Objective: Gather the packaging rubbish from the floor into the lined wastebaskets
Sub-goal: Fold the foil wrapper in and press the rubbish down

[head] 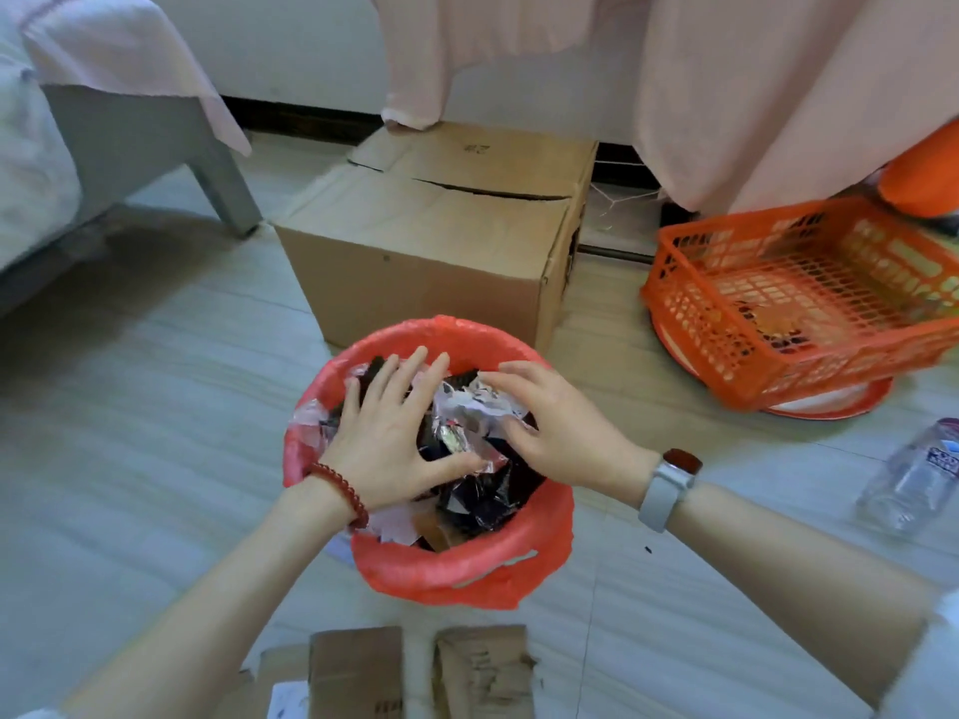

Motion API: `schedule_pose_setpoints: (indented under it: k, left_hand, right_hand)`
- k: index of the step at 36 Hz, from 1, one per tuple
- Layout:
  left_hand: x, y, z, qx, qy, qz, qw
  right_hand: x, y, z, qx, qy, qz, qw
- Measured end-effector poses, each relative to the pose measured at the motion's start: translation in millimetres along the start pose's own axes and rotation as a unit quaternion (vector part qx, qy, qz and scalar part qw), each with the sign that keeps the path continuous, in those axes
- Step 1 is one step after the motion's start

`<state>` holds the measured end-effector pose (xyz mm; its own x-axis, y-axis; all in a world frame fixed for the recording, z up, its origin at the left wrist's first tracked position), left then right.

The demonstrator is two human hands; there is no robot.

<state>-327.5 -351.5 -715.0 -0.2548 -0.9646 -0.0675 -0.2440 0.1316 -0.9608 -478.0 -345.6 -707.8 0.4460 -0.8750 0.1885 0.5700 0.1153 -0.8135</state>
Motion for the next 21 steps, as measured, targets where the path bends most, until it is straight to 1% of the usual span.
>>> schedule_pose_setpoints:
  k: [2,4,8,10,14,17,21]
  left_hand:
    - [-5.0,-0.1,5.7,-0.009,0.013,0.017,1.0]
    - [-8.8,1.2,12.1,0.014,0.017,0.024,0.999]
    - [-5.2,15.7,29.3,0.112,0.011,0.009,0.994]
    - [2.3,28.9,42.8,0.157,-0.007,0.028,0.987]
    - [19.0,53.4,55.1,0.225,-0.012,0.087,0.97]
    - [28.3,71.5,58.6,0.257,-0.014,0.139,0.956]
    - [36.3,87.5,60.2,0.288,-0.014,0.178,0.941]
  right_hand:
    - [-1.7,10.5,4.9,-0.041,-0.031,0.04,0.998]
    - [-3.8,20.7,8.3,-0.09,-0.048,0.084,0.991]
    - [-6.2,45.2,2.2,-0.183,-0.034,0.188,0.964]
    - [-2.1,57.8,-3.0,-0.224,-0.04,0.224,0.948]
    - [9.3,83.9,-19.3,-0.249,-0.009,0.297,0.922]
    - [15.1,105.2,-29.5,-0.24,0.02,0.324,0.915]
    - [18.3,122.5,-39.6,-0.245,0.051,0.364,0.897]
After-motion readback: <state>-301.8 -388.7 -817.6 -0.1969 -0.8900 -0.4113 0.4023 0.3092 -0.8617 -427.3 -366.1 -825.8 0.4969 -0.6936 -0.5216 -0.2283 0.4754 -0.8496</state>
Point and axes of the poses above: each hand's wrist, its own x-axis towards the middle knuckle, its own y-axis out of the palm, z = x × y, the point moved 7 cm from there along x, towards the middle knuckle, and after that the axes turned 9 degrees about -y, right-handed, at the moved point
